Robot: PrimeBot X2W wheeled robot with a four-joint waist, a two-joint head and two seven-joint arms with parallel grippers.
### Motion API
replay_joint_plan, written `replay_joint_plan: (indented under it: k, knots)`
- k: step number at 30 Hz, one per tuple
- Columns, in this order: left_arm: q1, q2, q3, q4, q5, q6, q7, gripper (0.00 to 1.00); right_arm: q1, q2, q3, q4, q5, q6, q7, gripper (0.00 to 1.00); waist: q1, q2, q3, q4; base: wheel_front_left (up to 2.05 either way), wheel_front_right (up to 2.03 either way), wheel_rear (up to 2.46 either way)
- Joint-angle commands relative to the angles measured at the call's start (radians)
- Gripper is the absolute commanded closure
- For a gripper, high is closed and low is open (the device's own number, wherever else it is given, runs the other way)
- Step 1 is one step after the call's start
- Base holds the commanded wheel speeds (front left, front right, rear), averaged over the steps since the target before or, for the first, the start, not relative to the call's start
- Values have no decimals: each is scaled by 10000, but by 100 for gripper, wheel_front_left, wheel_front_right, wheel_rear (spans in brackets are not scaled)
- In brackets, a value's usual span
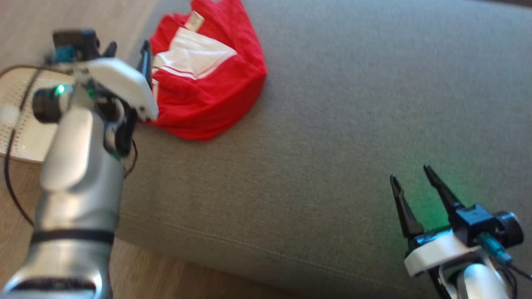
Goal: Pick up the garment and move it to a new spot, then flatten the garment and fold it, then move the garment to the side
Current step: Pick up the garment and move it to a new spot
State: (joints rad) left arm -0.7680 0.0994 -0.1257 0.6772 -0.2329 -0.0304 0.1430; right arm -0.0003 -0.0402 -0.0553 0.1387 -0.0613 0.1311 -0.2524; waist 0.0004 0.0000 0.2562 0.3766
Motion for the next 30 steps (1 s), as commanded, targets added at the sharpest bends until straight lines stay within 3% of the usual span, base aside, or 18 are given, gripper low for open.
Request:
replay_joint_plan:
  k: [1, 15, 25, 26, 27, 30]
  knots:
    - [-837, 367, 441, 183, -187, -104, 190, 0, -375, -103, 185, -391, -142, -4, -93, 0, -4, 0, 833, -551, 0, 0, 0]
    - [-3193, 578, 463, 4513, -703, -419, 2159, 0, -1123, -406, 181, -709, -247, -4, -93, 0, -4, 0, 2274, -1137, 0, 0, 0]
    - [-3093, 551, 448, 5625, -910, -438, 1845, 0, -1340, -402, 87, -734, -227, -4, -93, 0, -4, 0, 2594, -1182, 0, 0, 0]
    - [-3095, 566, 426, 5653, -905, -450, 1742, 75, -1366, -397, 93, -724, -226, -4, -93, 0, -4, 0, 2598, -1175, 0, 0, 0]
    - [-3098, 576, 375, 5674, -880, -488, 1650, 100, -1392, -392, 104, -707, -224, -4, -93, 0, -4, 0, 2588, -1167, 0, 0, 0]
    - [-3170, 672, 220, 5536, -775, -607, 904, 100, -1480, -367, 197, -635, -210, -4, -93, 0, -4, 0, 2468, -1172, 0, 0, 0]
